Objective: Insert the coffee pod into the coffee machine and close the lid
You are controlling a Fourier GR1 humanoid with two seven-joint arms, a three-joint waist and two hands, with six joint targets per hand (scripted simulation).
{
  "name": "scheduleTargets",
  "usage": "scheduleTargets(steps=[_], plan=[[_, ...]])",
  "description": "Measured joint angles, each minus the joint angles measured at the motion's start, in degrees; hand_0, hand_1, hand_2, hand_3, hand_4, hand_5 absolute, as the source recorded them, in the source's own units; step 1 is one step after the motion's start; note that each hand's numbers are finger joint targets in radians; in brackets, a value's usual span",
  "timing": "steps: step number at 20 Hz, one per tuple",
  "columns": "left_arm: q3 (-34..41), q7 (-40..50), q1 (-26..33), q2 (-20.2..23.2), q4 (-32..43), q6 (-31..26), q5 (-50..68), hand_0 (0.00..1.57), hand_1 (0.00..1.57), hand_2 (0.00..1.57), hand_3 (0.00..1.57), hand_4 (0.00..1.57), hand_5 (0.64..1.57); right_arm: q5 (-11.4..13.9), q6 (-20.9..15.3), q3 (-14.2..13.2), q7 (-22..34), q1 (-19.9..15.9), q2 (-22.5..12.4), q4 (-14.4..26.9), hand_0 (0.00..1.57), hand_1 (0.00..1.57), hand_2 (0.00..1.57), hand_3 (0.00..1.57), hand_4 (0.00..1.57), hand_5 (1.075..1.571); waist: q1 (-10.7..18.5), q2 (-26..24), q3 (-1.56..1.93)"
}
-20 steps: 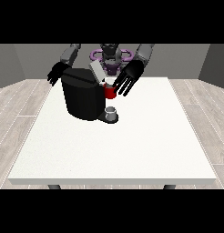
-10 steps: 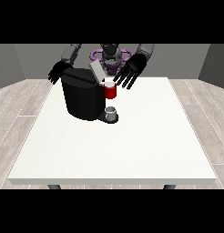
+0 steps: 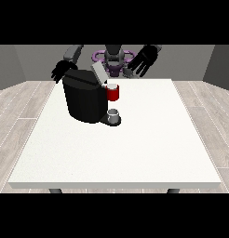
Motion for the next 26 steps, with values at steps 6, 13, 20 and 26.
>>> scheduleTargets(steps=[6, 13, 20, 26], plan=[[7.7, -2.52, 7.12, -6.22, -0.48, -0.45, 10.48, 0.0, 0.0, 0.0, 0.0, 0.0, 1.571, -0.71, 0.08, -1.43, 0.07, 4.07, -0.88, 0.05, 0.0, 0.0, 0.0, 0.0, 0.49, 1.571, 4.04, -6.87, -0.04], [11.74, -4.27, 17.17, -10.16, -1.46, -1.67, 17.27, 0.0, 0.0, 0.0, 0.0, 0.21, 1.571, 0.75, 2.13, 0.64, 2.0, 7.56, -2.96, -3.4, 0.0, 0.0, 0.0, 0.0, 0.37, 1.571, 7.33, -14.49, -0.04], [13.21, -3.97, 23.4, -13.13, -3.38, -2.11, 21.43, 0.0, 0.0, 0.0, 0.0, 0.0, 1.571, -0.16, 6.01, 2.31, 8.09, 3.53, -5.96, -9.32, 0.0, 0.0, 0.0, 0.0, 0.0, 1.571, 9.72, -17.82, -0.02], [12.44, -3.2, 28.13, -15.95, -7.65, -4.39, 25.1, 0.0, 0.0, 0.0, 0.0, 0.0, 1.571, -0.43, 8.36, 3.03, 9.24, 1.29, -7.01, -10.52, 0.0, 0.0, 0.0, 0.0, 0.0, 1.571, 13.55, -17.8, -0.01]])
